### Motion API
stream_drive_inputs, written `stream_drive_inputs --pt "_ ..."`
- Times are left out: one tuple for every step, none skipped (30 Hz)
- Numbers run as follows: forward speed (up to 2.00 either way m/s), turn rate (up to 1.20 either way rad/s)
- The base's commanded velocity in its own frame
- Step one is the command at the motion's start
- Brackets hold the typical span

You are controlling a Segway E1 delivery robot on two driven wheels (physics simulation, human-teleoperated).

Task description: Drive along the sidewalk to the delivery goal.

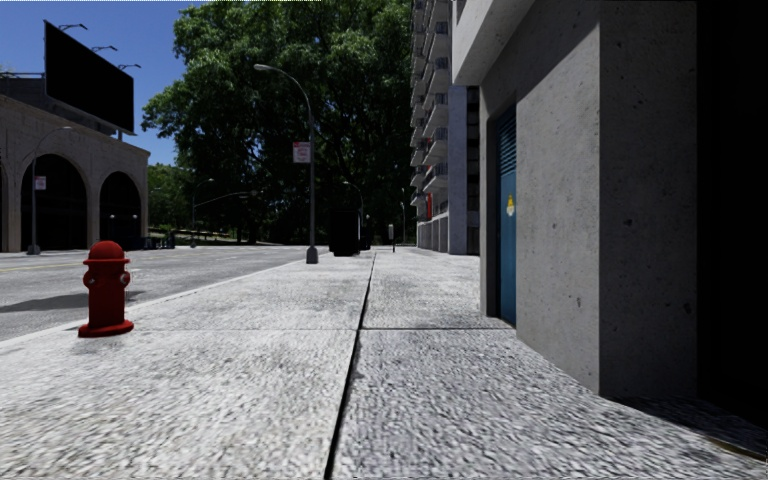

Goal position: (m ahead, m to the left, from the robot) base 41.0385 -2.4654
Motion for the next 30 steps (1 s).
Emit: stream_drive_inputs --pt "2.00 0.00" --pt "2.00 0.00" --pt "2.00 0.00" --pt "2.00 0.00" --pt "2.00 0.00" --pt "2.00 0.00" --pt "2.00 0.00" --pt "2.00 0.00" --pt "2.00 0.00" --pt "2.00 0.00" --pt "2.00 0.00" --pt "2.00 0.00" --pt "2.00 0.00" --pt "2.00 0.00" --pt "2.00 0.00" --pt "2.00 0.00" --pt "2.00 0.00" --pt "2.00 0.00" --pt "2.00 0.00" --pt "2.00 0.00" --pt "2.00 0.00" --pt "2.00 0.00" --pt "2.00 0.00" --pt "2.00 0.00" --pt "2.00 0.00" --pt "2.00 0.00" --pt "2.00 0.00" --pt "2.00 0.00" --pt "2.00 0.00" --pt "2.00 0.00"
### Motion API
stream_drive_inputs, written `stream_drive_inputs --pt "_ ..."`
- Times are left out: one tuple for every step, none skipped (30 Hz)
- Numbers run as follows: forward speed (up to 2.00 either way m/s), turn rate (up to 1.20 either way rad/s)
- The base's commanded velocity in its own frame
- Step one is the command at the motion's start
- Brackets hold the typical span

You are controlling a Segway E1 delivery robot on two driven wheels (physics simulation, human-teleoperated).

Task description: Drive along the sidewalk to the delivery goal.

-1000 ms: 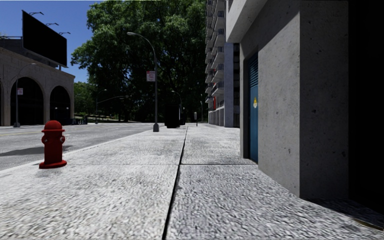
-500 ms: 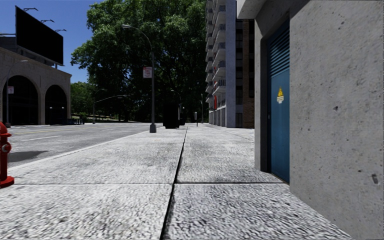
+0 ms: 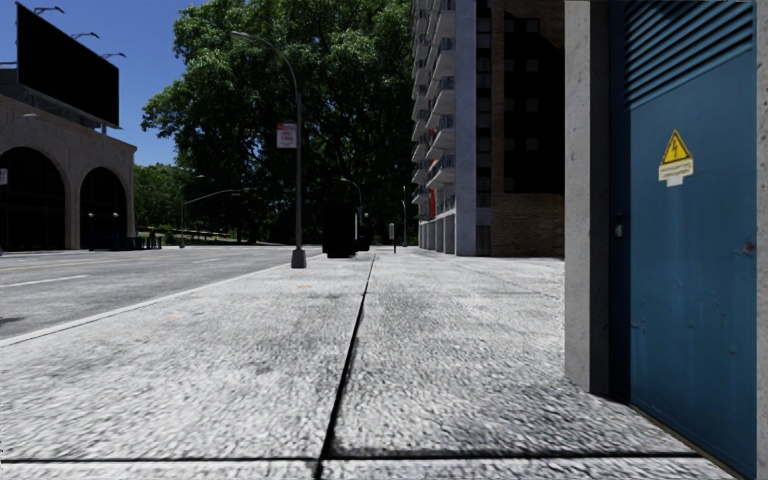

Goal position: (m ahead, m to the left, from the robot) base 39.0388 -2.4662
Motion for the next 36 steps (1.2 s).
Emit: stream_drive_inputs --pt "2.00 0.00" --pt "2.00 0.00" --pt "2.00 0.00" --pt "2.00 0.00" --pt "2.00 0.00" --pt "2.00 0.00" --pt "2.00 0.00" --pt "2.00 0.00" --pt "2.00 0.00" --pt "2.00 0.00" --pt "2.00 0.00" --pt "2.00 0.00" --pt "2.00 0.00" --pt "2.00 0.00" --pt "2.00 0.00" --pt "2.00 0.00" --pt "2.00 0.00" --pt "2.00 0.00" --pt "2.00 0.00" --pt "2.00 0.00" --pt "2.00 0.00" --pt "2.00 0.00" --pt "2.00 0.00" --pt "2.00 0.00" --pt "2.00 0.00" --pt "2.00 0.00" --pt "2.00 0.00" --pt "2.00 0.00" --pt "2.00 0.00" --pt "2.00 0.00" --pt "2.00 0.00" --pt "2.00 0.00" --pt "2.00 0.00" --pt "2.00 0.00" --pt "2.00 0.00" --pt "2.00 0.00"
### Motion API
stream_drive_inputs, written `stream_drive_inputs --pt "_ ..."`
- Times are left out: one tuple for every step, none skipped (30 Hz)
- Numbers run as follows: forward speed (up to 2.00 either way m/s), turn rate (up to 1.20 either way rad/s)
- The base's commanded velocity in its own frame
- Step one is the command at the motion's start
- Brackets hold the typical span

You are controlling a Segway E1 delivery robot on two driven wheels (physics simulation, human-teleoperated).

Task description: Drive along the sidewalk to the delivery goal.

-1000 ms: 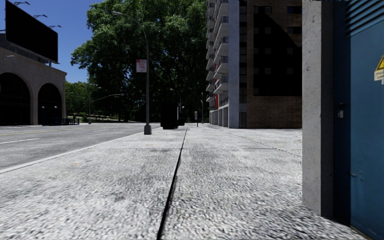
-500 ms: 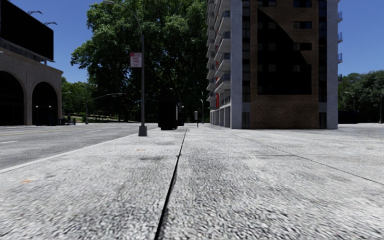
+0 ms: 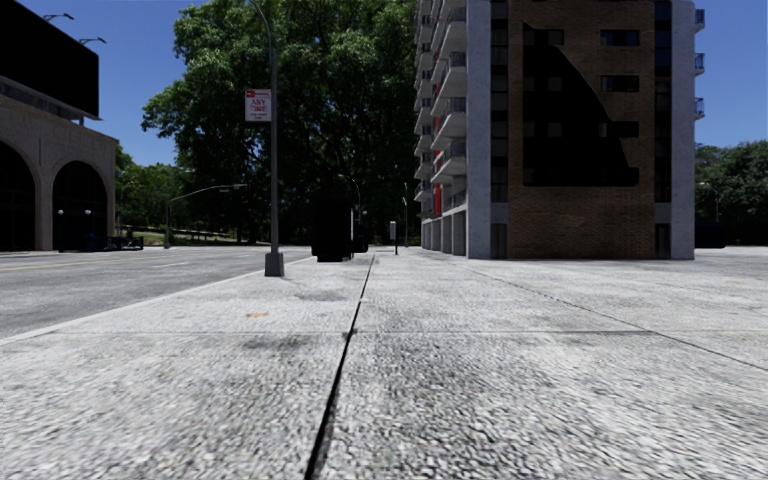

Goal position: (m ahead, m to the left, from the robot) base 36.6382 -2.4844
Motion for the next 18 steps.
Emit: stream_drive_inputs --pt "2.00 0.00" --pt "2.00 0.00" --pt "2.00 0.00" --pt "2.00 0.00" --pt "2.00 0.00" --pt "2.00 0.00" --pt "2.00 0.00" --pt "2.00 0.00" --pt "2.00 0.00" --pt "2.00 0.00" --pt "2.00 0.00" --pt "2.00 0.00" --pt "2.00 0.00" --pt "2.00 0.00" --pt "2.00 0.00" --pt "2.00 0.00" --pt "2.00 0.00" --pt "2.00 0.00"
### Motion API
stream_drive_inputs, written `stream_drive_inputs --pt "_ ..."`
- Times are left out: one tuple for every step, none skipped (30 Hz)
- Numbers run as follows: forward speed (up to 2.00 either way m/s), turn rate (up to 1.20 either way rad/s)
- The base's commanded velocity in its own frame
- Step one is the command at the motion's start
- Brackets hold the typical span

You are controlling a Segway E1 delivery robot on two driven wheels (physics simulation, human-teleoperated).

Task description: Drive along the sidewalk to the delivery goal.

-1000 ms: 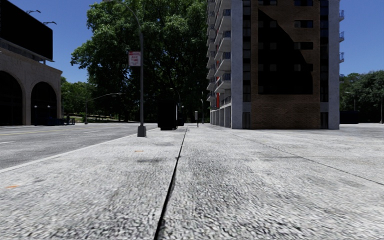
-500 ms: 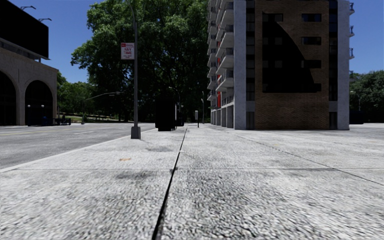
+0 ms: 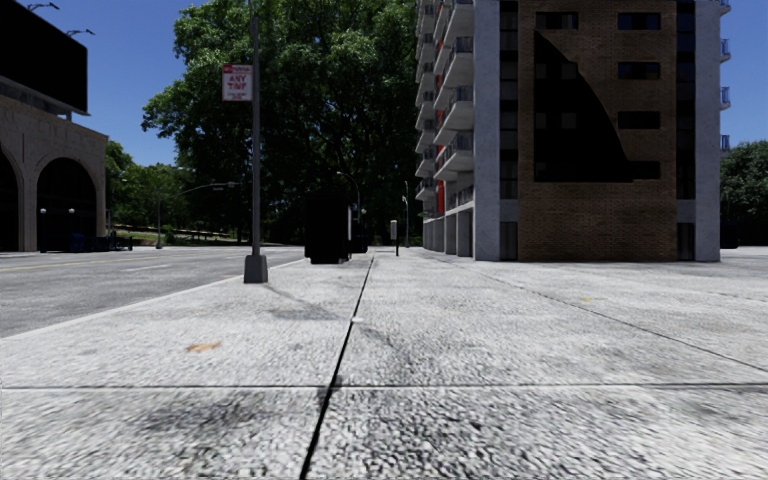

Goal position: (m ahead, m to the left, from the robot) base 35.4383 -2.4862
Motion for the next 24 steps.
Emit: stream_drive_inputs --pt "2.00 0.00" --pt "2.00 0.00" --pt "2.00 0.00" --pt "2.00 0.00" --pt "2.00 0.00" --pt "2.00 0.00" --pt "2.00 0.00" --pt "2.00 0.00" --pt "2.00 0.00" --pt "2.00 0.00" --pt "2.00 0.00" --pt "2.00 0.00" --pt "2.00 0.00" --pt "2.00 0.00" --pt "2.00 0.00" --pt "2.00 0.00" --pt "2.00 0.00" --pt "2.00 0.00" --pt "2.00 0.00" --pt "2.00 0.00" --pt "2.00 0.00" --pt "2.00 0.00" --pt "2.00 0.00" --pt "2.00 0.00"
